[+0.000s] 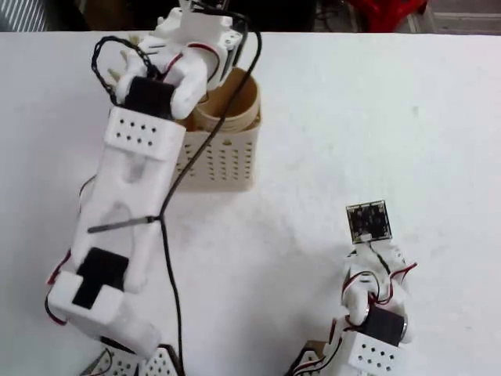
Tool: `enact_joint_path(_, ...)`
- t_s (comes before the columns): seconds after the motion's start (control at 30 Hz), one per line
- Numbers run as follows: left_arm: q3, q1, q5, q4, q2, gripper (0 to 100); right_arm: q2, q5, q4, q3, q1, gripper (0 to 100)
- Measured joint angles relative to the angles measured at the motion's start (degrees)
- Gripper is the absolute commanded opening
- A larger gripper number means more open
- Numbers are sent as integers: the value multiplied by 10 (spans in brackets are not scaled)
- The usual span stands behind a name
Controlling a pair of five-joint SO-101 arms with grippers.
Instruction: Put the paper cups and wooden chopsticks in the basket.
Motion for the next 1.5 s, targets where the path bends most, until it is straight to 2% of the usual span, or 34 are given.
enact_joint_path(0.1,-6,-16,0,0,7,15,0,0,0,0,0,25)
enact_joint_path(0.77,-11,-63,0,1,-56,23,0,0,0,0,0,25)
enact_joint_path(1.13,-61,-53,0,55,-56,27,0,0,0,0,0,25)
enact_joint_path(1.5,41,-55,0,14,-56,25,0,0,0,0,0,25)
